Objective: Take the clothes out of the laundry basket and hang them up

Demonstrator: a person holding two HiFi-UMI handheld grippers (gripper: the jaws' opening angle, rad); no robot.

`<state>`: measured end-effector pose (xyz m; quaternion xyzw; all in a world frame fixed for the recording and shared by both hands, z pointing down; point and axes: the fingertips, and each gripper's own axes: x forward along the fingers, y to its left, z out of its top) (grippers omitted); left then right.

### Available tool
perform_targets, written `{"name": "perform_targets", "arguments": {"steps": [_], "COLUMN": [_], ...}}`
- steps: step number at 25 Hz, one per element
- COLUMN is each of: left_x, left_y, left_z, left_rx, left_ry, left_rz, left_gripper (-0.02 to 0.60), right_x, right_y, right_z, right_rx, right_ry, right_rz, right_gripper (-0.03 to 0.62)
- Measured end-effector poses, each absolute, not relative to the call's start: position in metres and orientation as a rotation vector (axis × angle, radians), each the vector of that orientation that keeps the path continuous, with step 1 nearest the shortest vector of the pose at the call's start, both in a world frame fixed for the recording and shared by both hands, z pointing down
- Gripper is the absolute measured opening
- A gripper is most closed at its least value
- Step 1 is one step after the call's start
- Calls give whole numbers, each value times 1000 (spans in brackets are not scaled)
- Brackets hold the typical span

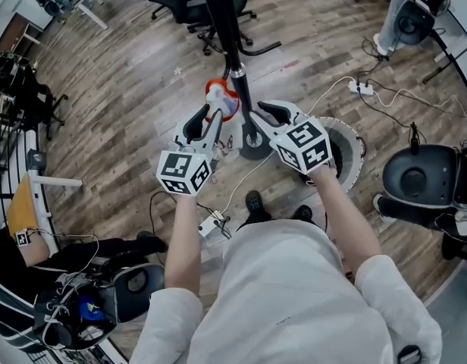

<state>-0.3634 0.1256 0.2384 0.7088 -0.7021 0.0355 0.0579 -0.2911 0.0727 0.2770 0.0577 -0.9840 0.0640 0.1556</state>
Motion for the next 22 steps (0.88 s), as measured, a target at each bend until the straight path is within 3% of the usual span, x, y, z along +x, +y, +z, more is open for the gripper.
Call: {"name": "perform_targets", "arguments": {"steps": [22], "left_x": [-197], "left_y": [81], "left_z": [226], "left_rx": [2303], "left_ry": [-1909], "left_rz": [57], "left_gripper": [86], "right_x": [-124], "right_y": [31], "right_z": [249], "right_rx": [385], "right_ry": [-2860], "right_rz": [240], "right_gripper": [72]}}
